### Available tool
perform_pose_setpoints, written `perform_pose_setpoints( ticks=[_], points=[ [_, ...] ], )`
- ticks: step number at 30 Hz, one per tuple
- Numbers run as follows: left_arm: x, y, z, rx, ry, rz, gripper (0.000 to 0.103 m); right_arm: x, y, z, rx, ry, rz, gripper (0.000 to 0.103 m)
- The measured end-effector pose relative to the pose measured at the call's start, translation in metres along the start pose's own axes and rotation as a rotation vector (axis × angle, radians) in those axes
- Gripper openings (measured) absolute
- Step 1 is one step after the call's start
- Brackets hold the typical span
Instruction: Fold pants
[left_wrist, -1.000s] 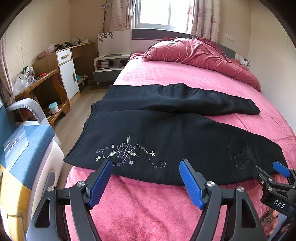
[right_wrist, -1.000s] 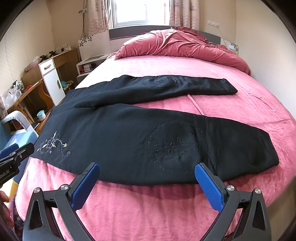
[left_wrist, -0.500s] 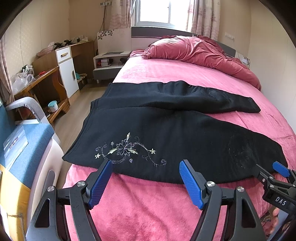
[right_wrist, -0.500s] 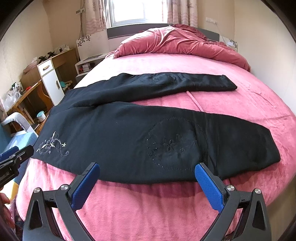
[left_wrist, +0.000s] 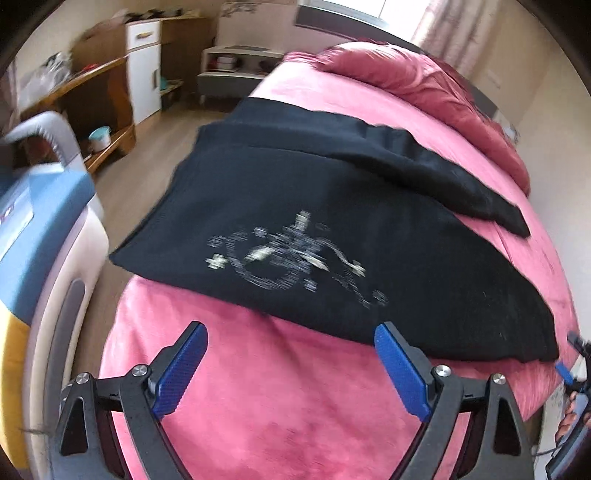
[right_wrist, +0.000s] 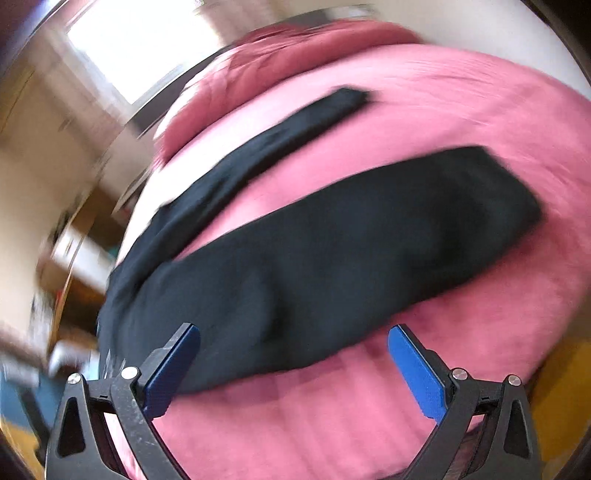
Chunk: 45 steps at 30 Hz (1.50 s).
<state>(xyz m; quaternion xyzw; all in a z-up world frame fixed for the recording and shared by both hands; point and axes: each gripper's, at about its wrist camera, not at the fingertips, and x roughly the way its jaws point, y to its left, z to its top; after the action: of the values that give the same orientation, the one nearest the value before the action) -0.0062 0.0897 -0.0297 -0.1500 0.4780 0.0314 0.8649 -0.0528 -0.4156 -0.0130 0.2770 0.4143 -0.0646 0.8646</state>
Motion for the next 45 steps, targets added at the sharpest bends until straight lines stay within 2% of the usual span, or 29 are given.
perform_pose_setpoints(
  ticks=[1, 3, 6, 7, 9, 10, 11, 13, 16, 18, 20, 26, 27, 28, 30, 31, 41, 45],
  points=[
    [0.002, 0.006, 0.001, -0.016, 0.010, 0.000, 0.094, -0.003, -0.027, 0.008, 0.065, -0.023, -0.032, 0.096],
    [0.013, 0.022, 0.004, -0.062, 0.055, -0.017, 0.094, -0.006, -0.064, 0.017, 0.165, -0.046, -0.067, 0.085],
    [0.019, 0.042, 0.006, -0.119, 0.076, 0.010, 0.090, -0.002, -0.119, 0.034, 0.318, -0.068, -0.132, 0.075],
    [0.022, 0.049, 0.007, -0.135, 0.084, 0.009, 0.082, 0.001, -0.130, 0.038, 0.349, -0.069, -0.132, 0.074],
    [0.024, 0.064, 0.009, -0.193, 0.100, -0.007, 0.074, 0.011, -0.149, 0.046, 0.404, -0.061, -0.143, 0.068],
    [0.025, 0.071, 0.009, -0.219, 0.101, -0.002, 0.073, 0.017, -0.156, 0.050, 0.423, -0.055, -0.147, 0.066],
    [0.025, 0.076, 0.009, -0.231, 0.098, 0.007, 0.071, 0.022, -0.159, 0.053, 0.430, -0.053, -0.147, 0.061],
    [0.026, 0.085, 0.011, -0.266, 0.094, 0.009, 0.059, 0.030, -0.161, 0.060, 0.425, -0.052, -0.162, 0.055],
    [0.027, 0.099, 0.014, -0.322, 0.093, -0.004, 0.055, 0.040, -0.158, 0.071, 0.394, -0.048, -0.181, 0.051],
    [0.032, 0.104, 0.020, -0.348, 0.084, -0.023, 0.048, 0.044, -0.162, 0.075, 0.355, -0.041, -0.205, 0.045],
    [0.035, 0.103, 0.029, -0.362, 0.080, -0.039, 0.048, 0.051, -0.155, 0.080, 0.314, -0.025, -0.245, 0.040],
    [0.055, 0.111, 0.043, -0.415, 0.085, -0.048, 0.048, 0.057, -0.148, 0.088, 0.271, -0.007, -0.277, 0.029],
    [0.055, 0.110, 0.044, -0.414, 0.078, -0.048, 0.040, 0.057, -0.147, 0.088, 0.264, -0.006, -0.282, 0.024],
    [0.054, 0.108, 0.048, -0.396, 0.060, -0.036, 0.024, 0.058, -0.146, 0.090, 0.256, -0.005, -0.287, 0.021],
    [0.050, 0.106, 0.051, -0.375, 0.036, -0.019, 0.011, 0.060, -0.144, 0.097, 0.246, -0.006, -0.289, 0.013],
    [0.048, 0.106, 0.052, -0.372, 0.022, -0.026, 0.007, 0.058, -0.143, 0.099, 0.236, -0.009, -0.292, 0.012],
    [-0.024, 0.079, 0.063, -0.278, -0.127, -0.082, 0.006, 0.019, -0.128, 0.131, 0.172, -0.097, -0.271, 0.008],
    [-0.043, 0.074, 0.053, -0.274, -0.137, -0.100, 0.006, 0.001, -0.133, 0.129, 0.167, -0.111, -0.273, 0.008]
  ],
)
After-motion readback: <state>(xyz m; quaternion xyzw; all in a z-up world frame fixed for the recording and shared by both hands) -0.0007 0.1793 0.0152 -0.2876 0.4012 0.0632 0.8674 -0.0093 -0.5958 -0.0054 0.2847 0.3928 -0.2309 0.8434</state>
